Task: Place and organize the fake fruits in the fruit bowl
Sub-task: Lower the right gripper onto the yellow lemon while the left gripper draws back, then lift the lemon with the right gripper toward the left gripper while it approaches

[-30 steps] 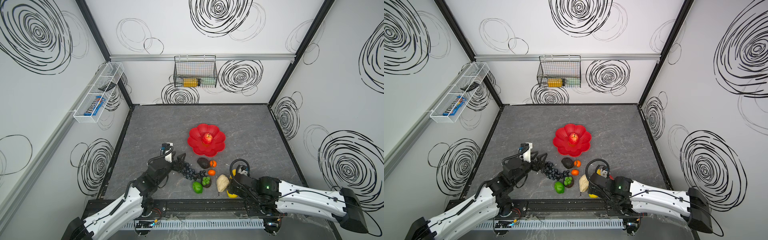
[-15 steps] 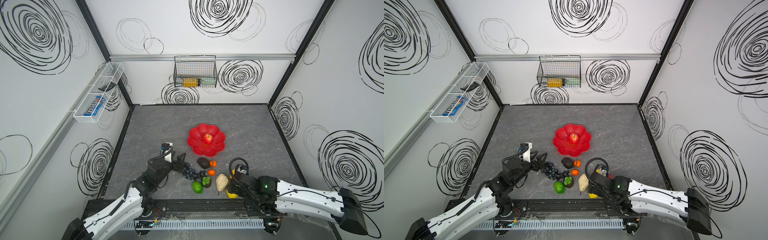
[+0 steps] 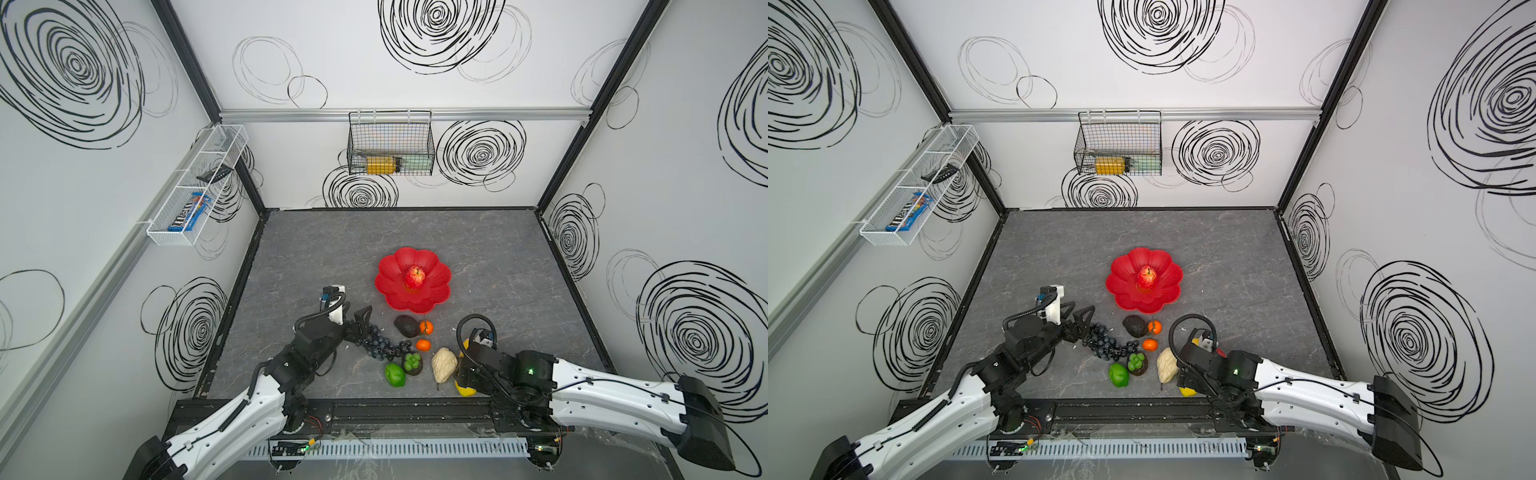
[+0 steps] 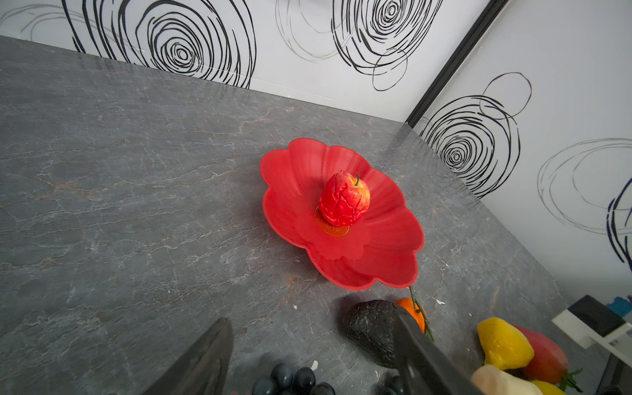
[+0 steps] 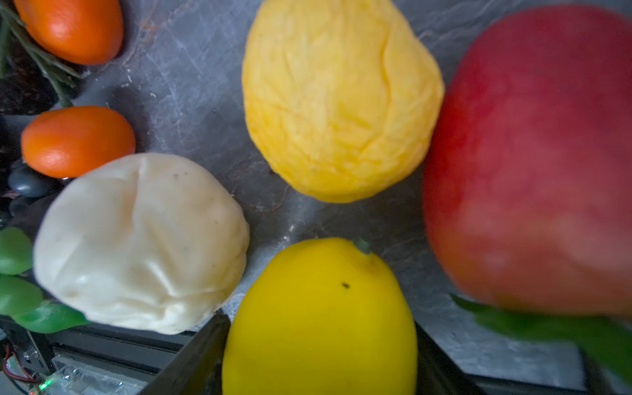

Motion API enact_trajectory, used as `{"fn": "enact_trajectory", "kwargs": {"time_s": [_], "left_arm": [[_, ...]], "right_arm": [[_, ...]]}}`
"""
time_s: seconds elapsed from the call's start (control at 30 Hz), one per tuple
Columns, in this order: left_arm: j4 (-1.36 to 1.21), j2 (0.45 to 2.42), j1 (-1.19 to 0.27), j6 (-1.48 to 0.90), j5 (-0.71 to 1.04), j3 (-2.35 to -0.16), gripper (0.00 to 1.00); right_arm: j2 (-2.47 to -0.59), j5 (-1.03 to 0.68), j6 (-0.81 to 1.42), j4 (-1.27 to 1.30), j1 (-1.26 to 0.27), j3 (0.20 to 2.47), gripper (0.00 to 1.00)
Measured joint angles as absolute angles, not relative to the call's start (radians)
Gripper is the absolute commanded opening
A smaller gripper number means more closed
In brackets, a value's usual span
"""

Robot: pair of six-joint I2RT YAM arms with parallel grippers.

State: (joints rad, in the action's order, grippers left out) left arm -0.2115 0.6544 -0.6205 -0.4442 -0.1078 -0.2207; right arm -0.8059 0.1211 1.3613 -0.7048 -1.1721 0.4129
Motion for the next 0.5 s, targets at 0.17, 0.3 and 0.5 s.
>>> {"fn": "enact_trajectory", "kwargs": {"time_s": [0.17,0.3,0.5], "left_arm": [[-0.212,0.658,-0.620,-0.445,-0.094,-0.221,0.79],[-0.212,0.671,-0.618,-0.456,-0.069,-0.221,0.80],[-0.187,0.736,-0.599,-0.530,0.009,-0.256,0.82]], "right_arm": [[-0.799,0.161,1.304,-0.718,-1.166,0.479,0.73],[-0.799,0.205,1.228,-0.713,-1.165,0.548,0.73],[-0.821,0.323,1.042,-0.645,-1.160,0.624,0.72]]}}
